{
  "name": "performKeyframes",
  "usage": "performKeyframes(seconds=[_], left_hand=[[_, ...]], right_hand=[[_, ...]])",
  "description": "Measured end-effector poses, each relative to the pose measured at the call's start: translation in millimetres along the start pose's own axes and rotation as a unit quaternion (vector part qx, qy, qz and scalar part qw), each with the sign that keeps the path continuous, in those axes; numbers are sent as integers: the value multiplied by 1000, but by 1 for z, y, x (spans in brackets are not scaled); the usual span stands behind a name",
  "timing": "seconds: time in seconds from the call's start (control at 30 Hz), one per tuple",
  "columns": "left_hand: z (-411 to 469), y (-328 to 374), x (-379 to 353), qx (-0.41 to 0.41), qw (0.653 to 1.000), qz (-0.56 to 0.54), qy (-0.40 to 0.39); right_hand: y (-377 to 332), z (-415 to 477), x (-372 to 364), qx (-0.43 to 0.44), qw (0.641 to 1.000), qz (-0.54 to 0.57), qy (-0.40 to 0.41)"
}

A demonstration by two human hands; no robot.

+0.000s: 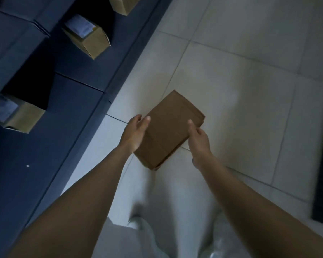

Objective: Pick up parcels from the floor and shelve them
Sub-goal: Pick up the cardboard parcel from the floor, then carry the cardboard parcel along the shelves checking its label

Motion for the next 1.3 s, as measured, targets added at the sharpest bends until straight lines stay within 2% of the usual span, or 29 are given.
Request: performKeyframes(seconds=[0.17,0.27,0.33,0.4,0.53,0.7,0.93,1.13,1.3], left_hand=[[46,-59,-24,20,997,70,-4],[60,-73,-33,31,991,126,-12],[64,-73,-37,43,991,124,-1],[65,-72,-36,85,990,112,-8],[61,-78,-38,134,986,69,-75],[56,-69,-55,113,993,19,-41],[42,5,-22,62,997,45,28],[-15,102,17,33,999,22,32],[-71,212,74,12,999,5,52]], right_hand=[[56,63,-15,-63,998,9,18],[75,82,-22,-130,991,15,-36],[82,86,-28,-163,982,21,-94],[85,85,-31,-171,978,23,-118],[88,99,-20,-150,987,13,-50],[85,115,-12,-151,988,13,-38],[20,78,-12,-87,994,69,-18],[-76,-11,18,-55,998,26,-3],[-179,-105,42,-15,1000,19,-4]])
Point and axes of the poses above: each hand's wrist, its own z-axis towards the middle knuckle, its own x-axis out of the back of the hand, y = z × x, the point moved 1 cm from there along z, towards the middle knuckle, and after that the axes turned 3 degrees about -x, right-handed, at the moved point
